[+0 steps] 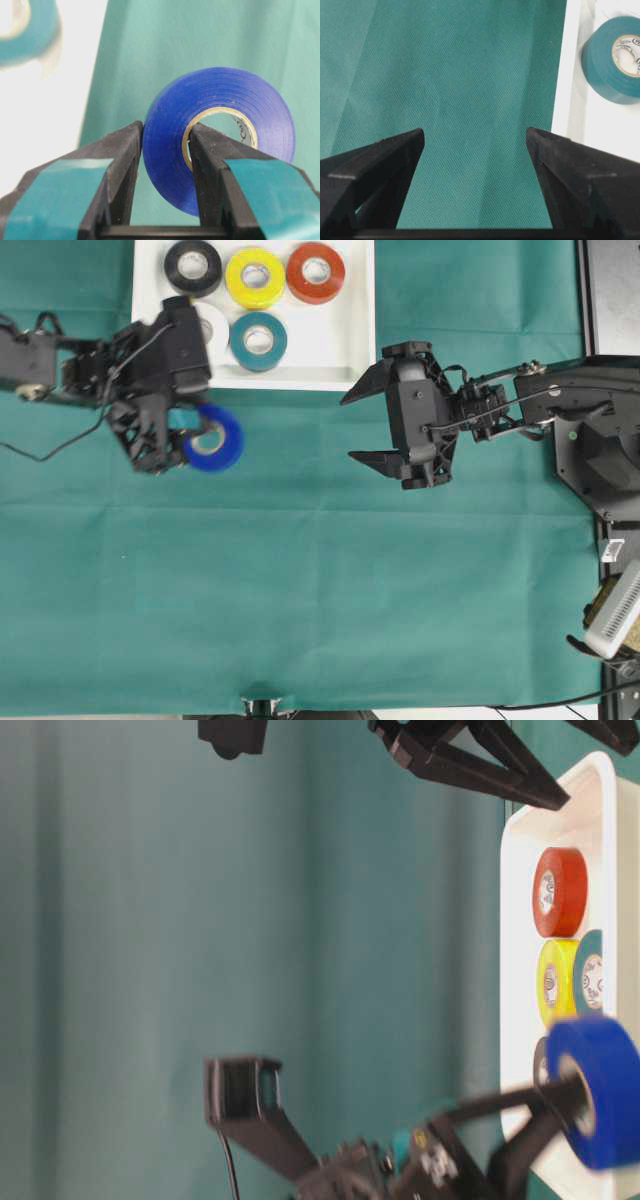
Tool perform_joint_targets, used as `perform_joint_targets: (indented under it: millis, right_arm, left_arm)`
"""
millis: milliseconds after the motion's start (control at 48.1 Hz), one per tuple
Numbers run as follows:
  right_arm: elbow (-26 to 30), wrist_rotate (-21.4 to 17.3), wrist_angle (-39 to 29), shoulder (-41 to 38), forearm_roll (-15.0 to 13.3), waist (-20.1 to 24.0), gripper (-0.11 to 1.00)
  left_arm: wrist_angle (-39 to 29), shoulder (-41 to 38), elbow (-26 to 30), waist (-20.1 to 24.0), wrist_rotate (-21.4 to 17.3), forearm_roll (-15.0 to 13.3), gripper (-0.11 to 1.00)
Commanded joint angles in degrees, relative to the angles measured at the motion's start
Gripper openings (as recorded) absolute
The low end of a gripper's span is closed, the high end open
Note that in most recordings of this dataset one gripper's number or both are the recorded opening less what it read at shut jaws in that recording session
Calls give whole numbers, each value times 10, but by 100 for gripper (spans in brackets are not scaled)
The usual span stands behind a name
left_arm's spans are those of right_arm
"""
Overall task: Put the tape alternately from left to right into the white case.
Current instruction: 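Lift the blue tape with the left gripper into the tray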
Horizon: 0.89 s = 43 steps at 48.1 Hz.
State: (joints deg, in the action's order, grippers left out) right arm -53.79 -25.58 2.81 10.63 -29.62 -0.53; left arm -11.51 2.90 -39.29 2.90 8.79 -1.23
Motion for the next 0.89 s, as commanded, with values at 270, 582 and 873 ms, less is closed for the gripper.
perform_joint_targets:
  millis: [270,582,873]
  right_arm:
    - [8,-1,4,0,-1,1,87]
    - [8,-1,4,-1,-1,1,87]
    - [9,-1,5,0,0,1,87]
  left_arm:
    - [5,-62,108,81,-16,1,27]
    - [5,-125,185,113,-18,1,27]
    - [5,-159,228,126,-25,1,27]
